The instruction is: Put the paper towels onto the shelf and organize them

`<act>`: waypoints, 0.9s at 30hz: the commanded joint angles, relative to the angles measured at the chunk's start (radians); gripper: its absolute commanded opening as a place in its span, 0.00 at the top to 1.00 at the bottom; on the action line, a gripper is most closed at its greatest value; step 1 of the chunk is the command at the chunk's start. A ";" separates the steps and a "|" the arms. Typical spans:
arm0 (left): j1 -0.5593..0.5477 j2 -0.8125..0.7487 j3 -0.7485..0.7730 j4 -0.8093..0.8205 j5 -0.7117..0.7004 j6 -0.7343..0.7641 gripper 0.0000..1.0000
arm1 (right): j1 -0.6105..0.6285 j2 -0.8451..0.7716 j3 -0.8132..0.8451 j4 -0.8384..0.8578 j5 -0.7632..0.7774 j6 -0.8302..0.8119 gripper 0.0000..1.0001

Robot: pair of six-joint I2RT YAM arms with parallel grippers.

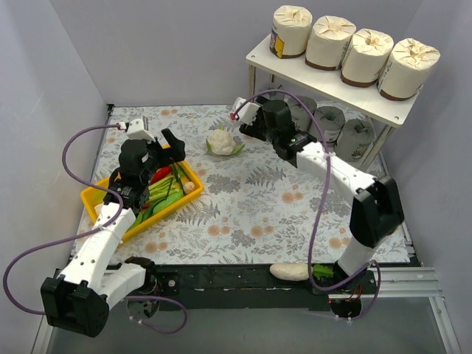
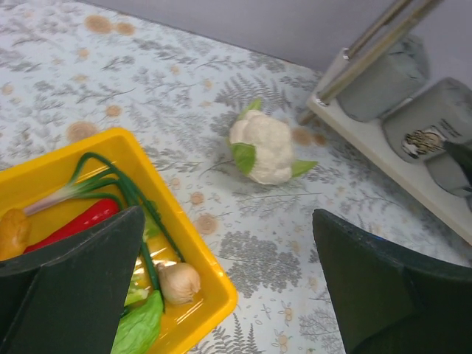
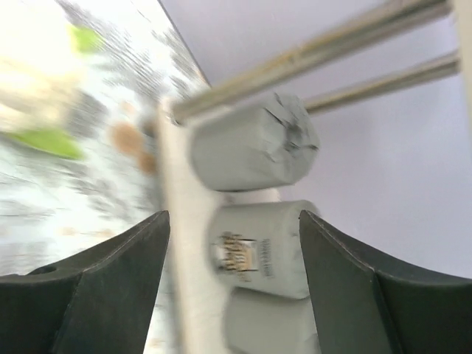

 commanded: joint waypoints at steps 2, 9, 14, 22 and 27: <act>-0.030 -0.091 -0.046 0.120 0.238 0.049 0.02 | 0.128 -0.273 -0.152 -0.047 -0.005 0.386 0.20; -0.171 -0.206 -0.133 0.279 0.469 0.117 0.02 | 0.154 -0.591 -0.405 -0.151 -0.177 0.873 0.17; -0.234 -0.217 -0.133 0.263 0.459 0.152 0.02 | 0.154 -0.827 -0.651 -0.004 -0.196 0.988 0.11; -0.286 -0.248 -0.149 0.255 0.436 0.157 0.02 | 0.154 -0.994 -0.725 -0.068 -0.110 1.079 0.01; -0.288 -0.251 -0.150 0.255 0.433 0.177 0.02 | 0.154 -1.034 -0.708 -0.075 -0.071 1.128 0.01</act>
